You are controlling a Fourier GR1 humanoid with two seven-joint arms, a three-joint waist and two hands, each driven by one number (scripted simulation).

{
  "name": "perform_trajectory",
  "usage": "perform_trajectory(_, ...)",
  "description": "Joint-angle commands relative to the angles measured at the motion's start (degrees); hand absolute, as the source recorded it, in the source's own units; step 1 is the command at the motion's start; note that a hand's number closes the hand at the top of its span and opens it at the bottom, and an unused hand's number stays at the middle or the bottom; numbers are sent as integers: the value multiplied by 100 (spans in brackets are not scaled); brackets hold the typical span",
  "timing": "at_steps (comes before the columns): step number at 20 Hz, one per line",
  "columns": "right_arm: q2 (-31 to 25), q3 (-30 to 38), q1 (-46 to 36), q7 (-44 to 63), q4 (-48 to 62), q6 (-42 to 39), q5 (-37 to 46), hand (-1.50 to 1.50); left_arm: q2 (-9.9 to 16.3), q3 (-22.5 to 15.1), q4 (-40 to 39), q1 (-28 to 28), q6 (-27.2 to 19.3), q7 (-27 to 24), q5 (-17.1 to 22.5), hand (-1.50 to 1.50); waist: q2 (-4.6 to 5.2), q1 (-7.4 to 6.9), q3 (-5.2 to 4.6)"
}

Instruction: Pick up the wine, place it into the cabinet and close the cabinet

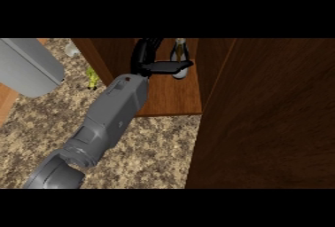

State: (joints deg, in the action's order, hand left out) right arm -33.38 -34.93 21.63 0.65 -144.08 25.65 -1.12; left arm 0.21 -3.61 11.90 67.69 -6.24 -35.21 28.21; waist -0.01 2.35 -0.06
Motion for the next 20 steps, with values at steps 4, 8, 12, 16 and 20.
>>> perform_trajectory(4, -188, 32, 357, 327, -1091, -26, -269, -150, -21, -323, 623, -457, 330, 80, 376, -150, -42, 51, 4)
perform_trajectory(8, -256, 234, 328, 540, -1089, 47, -205, -150, -21, -619, 1233, -996, 648, 301, 493, -150, -85, -160, 0)
perform_trajectory(12, -266, 271, 439, 310, -942, -33, -329, -150, -21, -1137, 1976, -1698, 593, 407, 766, -150, -106, -185, 7)
perform_trajectory(16, -400, 92, 663, 427, -1275, 21, -143, -150, -21, -1339, 2727, -2079, 371, 669, 889, -150, -129, -212, 4)
perform_trajectory(20, -165, 269, 355, 385, -959, 148, -254, -150, -21, -1834, 3728, -2997, 59, 746, 862, -150, -100, -334, 5)
